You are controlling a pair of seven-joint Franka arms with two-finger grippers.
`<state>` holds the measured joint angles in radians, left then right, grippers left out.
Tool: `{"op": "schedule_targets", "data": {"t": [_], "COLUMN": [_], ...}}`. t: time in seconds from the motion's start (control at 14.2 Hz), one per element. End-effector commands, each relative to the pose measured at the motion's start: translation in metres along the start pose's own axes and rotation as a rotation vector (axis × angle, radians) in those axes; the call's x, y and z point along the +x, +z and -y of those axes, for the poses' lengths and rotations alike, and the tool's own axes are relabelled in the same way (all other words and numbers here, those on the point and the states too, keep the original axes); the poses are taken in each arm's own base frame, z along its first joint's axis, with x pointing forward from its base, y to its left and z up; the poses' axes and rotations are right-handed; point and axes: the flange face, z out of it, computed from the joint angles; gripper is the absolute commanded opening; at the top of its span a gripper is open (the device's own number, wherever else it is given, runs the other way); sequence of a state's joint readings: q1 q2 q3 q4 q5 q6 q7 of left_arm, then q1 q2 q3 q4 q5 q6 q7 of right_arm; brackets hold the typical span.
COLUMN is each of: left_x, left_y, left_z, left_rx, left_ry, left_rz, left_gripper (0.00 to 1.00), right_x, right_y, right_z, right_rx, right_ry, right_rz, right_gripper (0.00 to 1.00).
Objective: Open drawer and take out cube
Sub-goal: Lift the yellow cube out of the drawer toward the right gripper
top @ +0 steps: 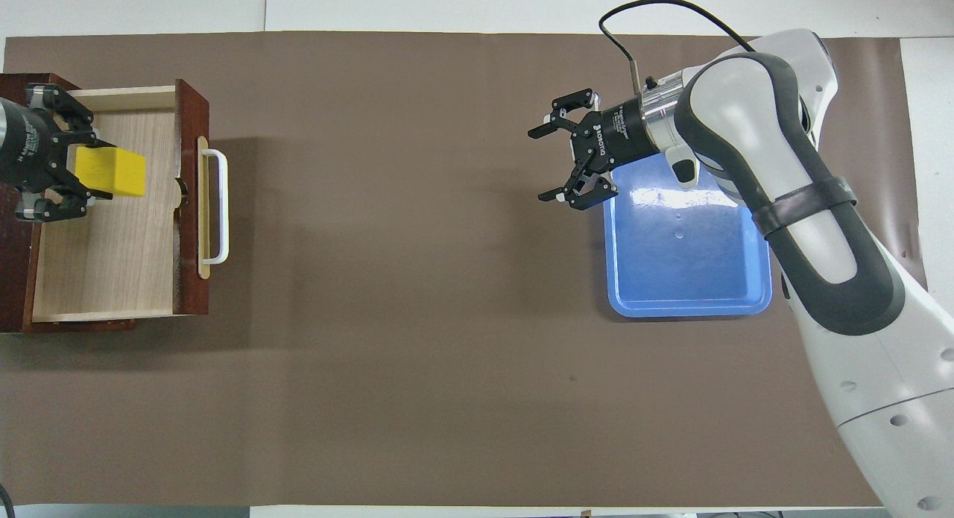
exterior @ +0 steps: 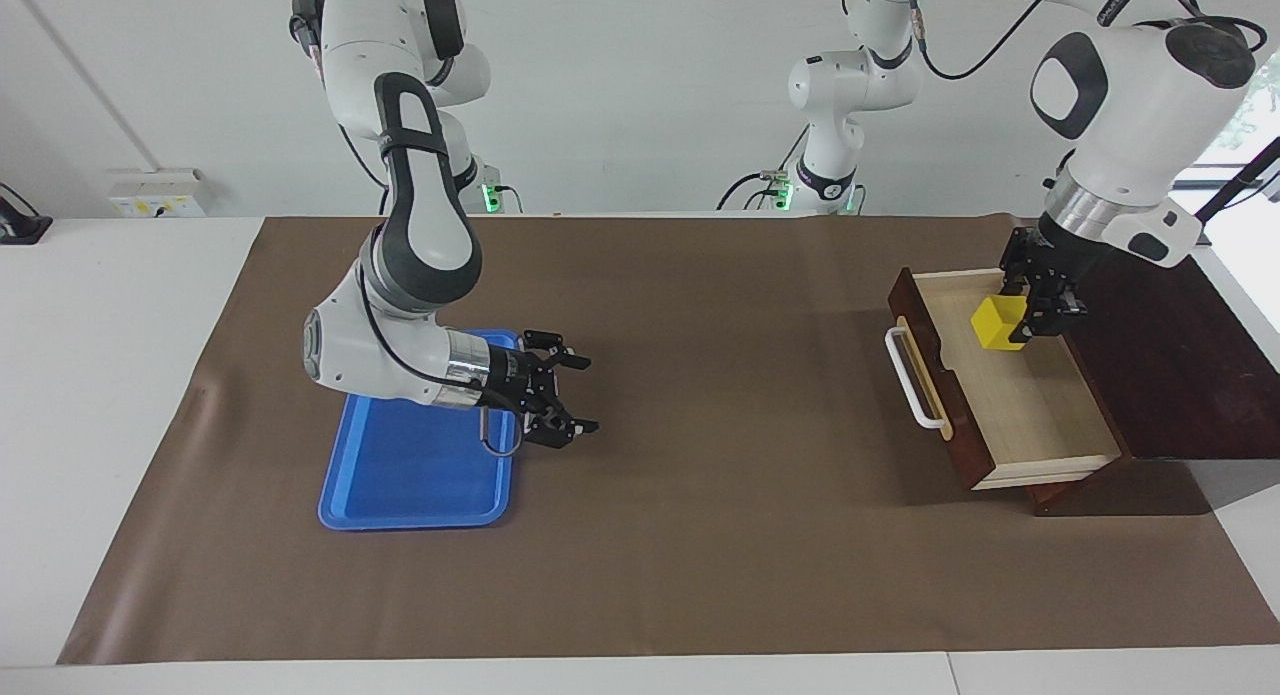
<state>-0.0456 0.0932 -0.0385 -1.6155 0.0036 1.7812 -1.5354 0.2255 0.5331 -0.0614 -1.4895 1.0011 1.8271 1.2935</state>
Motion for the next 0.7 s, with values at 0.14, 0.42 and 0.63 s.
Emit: {"op": "schedule_targets", "data": {"t": [0.14, 0.42, 0.63], "left_x": [-0.101, -0.165, -0.208], "left_y": [0.003, 0.009, 0.029], "left_z": [-0.004, 0.000, -0.004], "left_rx": [-0.003, -0.033, -0.009], "left_ry": [-0.091, -0.099, -0.106], "left_rz": [0.030, 0.015, 0.003], "left_gripper": [0.00, 0.00, 0.00], "right_x": [0.001, 0.002, 0.003], "right_y": [0.000, 0.003, 0.005], "right_z": [-0.007, -0.008, -0.009], "right_rx": [0.010, 0.008, 0.007], "right_ry": [-0.014, -0.003, -0.001], "right_rz": [0.002, 0.000, -0.001], "right_gripper": [1.00, 1.00, 1.00]}}
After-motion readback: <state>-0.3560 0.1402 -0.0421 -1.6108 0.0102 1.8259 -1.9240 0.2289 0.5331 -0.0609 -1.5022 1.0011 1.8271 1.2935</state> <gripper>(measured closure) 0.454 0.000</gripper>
